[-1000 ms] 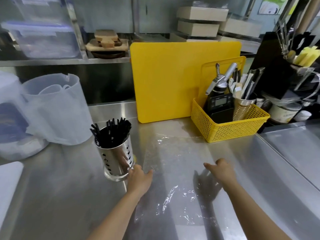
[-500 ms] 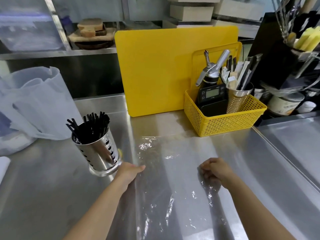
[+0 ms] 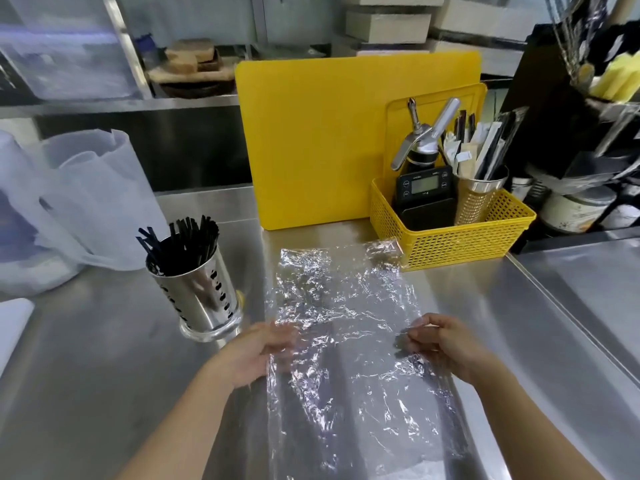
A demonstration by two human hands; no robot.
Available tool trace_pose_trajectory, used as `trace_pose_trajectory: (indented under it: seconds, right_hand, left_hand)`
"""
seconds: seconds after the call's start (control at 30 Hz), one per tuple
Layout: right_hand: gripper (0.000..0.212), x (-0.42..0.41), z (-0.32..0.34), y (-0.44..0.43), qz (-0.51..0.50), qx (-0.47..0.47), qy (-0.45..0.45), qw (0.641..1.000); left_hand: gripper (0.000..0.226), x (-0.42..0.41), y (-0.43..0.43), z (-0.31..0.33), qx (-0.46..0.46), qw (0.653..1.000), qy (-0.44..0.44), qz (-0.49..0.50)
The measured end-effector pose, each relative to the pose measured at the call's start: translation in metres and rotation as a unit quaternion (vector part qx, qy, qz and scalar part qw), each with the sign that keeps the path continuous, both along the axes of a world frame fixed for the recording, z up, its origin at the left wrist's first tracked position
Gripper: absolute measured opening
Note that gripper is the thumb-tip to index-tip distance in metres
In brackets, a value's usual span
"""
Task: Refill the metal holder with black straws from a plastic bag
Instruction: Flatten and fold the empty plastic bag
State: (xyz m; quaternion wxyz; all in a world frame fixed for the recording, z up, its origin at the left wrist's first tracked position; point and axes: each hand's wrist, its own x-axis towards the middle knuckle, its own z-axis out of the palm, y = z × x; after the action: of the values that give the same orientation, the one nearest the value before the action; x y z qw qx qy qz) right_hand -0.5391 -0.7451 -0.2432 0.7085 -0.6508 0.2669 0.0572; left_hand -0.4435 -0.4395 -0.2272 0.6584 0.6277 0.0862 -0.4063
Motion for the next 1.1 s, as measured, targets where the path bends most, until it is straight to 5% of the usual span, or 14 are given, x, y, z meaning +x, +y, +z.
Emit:
trace_pose_trajectory:
  seconds: [0.2, 0.37, 0.5, 0.63, 0.73, 0.9, 1.1]
  right_hand:
    - [0.008, -0.007, 0.004, 0.004, -0.006, 0.015, -0.015, 1.000]
    - [0.014, -0.012, 0.008, 0.008, 0.004, 0.064, -0.045, 0.997]
    - [0.024, -0.020, 0.018, 0.009, -0.008, 0.105, -0.067, 0.992]
    - [0.047, -0.026, 0.018, 0.010, -0.029, 0.108, -0.076, 0.991]
    - [0.047, -0.030, 0.018, 0.010, -0.007, 0.071, -0.064, 0.995]
    - [0.045, -0.032, 0.014, 0.002, 0.006, -0.015, -0.055, 0.998]
    - [0.029, -0.022, 0.030, 0.017, -0.053, -0.237, -0.144, 0.959]
  left_hand:
    - [0.017, -0.013, 0.011, 0.001, 0.099, 0.990, -0.072, -0.069]
    - [0.018, -0.010, 0.014, 0.005, 0.087, 0.983, -0.159, -0.016]
    - [0.025, -0.014, 0.015, 0.008, -0.013, 0.992, -0.117, 0.035]
    - [0.043, -0.018, 0.012, 0.010, -0.018, 0.992, -0.106, 0.060]
    - [0.055, -0.022, 0.012, 0.013, -0.013, 0.989, -0.141, 0.047]
    - [0.037, -0.021, 0.025, 0.021, -0.091, 0.991, -0.101, 0.016]
    - [0.022, -0.023, 0.009, 0.035, 0.076, 0.971, -0.225, -0.003]
